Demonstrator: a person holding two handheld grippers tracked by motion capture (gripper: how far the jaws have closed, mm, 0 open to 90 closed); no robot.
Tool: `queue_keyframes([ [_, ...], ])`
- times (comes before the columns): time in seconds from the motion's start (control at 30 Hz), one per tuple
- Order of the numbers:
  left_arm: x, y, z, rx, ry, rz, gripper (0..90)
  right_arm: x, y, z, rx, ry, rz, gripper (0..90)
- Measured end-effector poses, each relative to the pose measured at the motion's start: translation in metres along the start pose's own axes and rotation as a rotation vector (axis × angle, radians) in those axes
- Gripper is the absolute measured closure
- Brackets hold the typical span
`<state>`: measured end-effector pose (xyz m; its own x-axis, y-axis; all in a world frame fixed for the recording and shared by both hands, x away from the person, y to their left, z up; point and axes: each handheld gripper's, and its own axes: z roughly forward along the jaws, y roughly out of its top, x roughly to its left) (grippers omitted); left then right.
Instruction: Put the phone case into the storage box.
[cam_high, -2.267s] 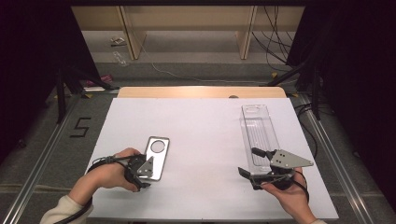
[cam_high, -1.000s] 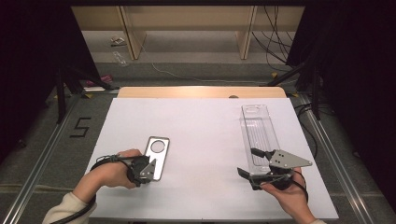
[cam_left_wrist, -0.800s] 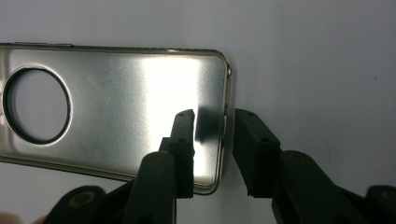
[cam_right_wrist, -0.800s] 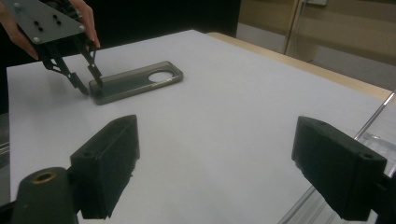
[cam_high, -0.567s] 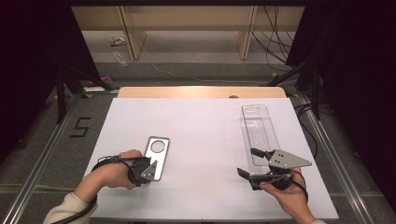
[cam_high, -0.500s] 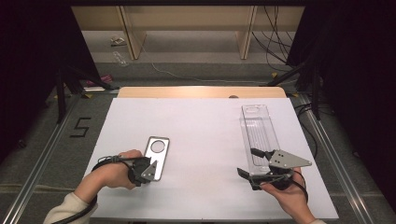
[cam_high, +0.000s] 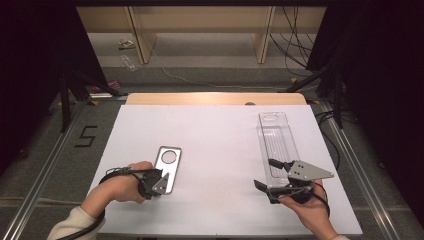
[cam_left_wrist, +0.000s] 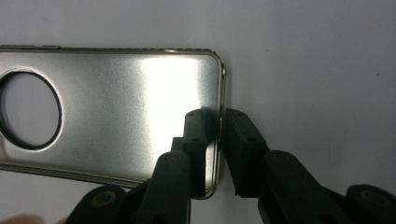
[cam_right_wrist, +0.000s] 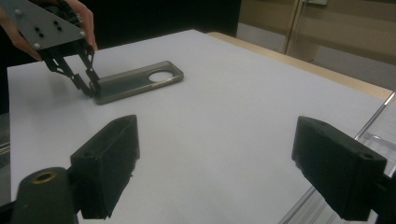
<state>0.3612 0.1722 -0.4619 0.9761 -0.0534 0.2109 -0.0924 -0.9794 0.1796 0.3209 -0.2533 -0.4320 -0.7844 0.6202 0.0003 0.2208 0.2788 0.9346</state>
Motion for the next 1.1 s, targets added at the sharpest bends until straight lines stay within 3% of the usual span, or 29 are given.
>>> queue_keyframes([
  [1.1,-0.0019,0.0025,0.0002,0.008,-0.006,0.011,85.3,-0.0003,-0.0006,0.0004,0.002,0.002,0.006,16.2],
])
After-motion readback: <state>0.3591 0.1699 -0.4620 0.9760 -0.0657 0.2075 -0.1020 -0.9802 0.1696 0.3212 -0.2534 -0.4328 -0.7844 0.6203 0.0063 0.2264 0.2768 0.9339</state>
